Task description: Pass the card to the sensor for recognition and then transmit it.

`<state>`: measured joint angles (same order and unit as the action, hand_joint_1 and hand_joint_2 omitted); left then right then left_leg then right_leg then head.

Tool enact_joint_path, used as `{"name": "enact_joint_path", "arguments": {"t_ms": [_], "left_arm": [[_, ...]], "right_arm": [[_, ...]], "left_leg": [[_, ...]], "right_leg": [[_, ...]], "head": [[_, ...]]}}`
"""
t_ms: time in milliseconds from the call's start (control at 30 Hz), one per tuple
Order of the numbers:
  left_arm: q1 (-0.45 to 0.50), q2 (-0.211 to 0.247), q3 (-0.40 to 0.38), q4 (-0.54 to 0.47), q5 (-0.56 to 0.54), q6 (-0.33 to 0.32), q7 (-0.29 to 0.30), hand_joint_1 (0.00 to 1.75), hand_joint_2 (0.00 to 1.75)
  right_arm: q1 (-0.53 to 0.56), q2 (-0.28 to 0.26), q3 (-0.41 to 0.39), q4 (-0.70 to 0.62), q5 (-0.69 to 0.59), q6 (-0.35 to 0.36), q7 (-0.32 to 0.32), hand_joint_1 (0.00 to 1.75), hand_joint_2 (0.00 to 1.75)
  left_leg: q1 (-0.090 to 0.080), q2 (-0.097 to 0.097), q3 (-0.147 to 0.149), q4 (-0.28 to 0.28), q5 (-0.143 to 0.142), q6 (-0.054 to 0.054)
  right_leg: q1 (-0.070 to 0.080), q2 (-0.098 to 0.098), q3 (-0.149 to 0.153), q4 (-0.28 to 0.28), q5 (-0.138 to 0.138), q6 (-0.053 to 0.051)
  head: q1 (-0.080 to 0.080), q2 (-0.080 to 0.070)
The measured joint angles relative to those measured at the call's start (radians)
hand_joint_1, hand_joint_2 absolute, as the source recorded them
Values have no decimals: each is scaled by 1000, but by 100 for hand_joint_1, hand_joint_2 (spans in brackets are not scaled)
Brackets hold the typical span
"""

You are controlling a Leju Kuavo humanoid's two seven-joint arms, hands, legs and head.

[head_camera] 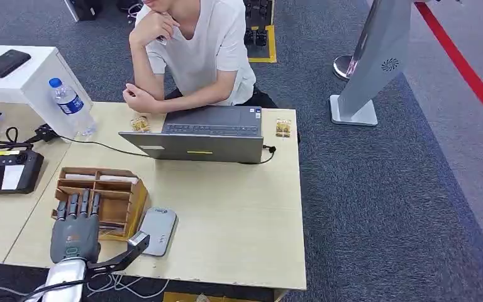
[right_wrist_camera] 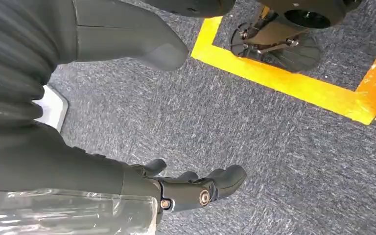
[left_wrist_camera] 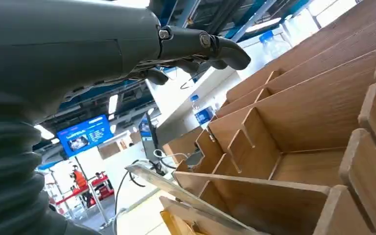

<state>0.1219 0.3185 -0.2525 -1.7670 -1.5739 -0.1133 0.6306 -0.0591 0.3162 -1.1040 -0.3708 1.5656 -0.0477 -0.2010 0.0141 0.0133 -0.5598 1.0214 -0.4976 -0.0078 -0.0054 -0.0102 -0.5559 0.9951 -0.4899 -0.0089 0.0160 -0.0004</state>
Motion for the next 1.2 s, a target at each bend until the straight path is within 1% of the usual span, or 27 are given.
{"name": "enact_joint_path", "arguments": {"t_ms": [833,867,1000,1067,1200], "left_arm": [[-4,-5,-4,15,0,11,-3,0,175],[-4,-5,-4,15,0,12,-3,175,175],[-4,-7,-4,16,0,21,-7,175,175],[-3,-15,5,21,0,24,-44,175,175],[-2,-26,18,25,0,26,-59,175,175]], "right_arm": [[0,0,10,5,0,0,0,0,175],[0,0,10,5,0,0,0,0,175],[0,0,11,5,0,-1,-2,0,175],[0,0,11,5,0,-2,-4,0,175],[0,0,11,5,0,-1,-5,0,175]], "left_leg": [[0,0,0,0,0,0],[0,0,0,0,0,0],[0,0,0,0,0,0],[0,0,0,0,0,0],[0,0,0,0,0,0]], "right_leg": [[0,0,0,0,0,0],[0,0,0,0,0,0],[0,0,0,0,0,0],[0,0,0,0,0,0],[0,0,0,0,0,0]], "head": [[0,0],[0,0],[0,0],[0,0],[0,0]]}}
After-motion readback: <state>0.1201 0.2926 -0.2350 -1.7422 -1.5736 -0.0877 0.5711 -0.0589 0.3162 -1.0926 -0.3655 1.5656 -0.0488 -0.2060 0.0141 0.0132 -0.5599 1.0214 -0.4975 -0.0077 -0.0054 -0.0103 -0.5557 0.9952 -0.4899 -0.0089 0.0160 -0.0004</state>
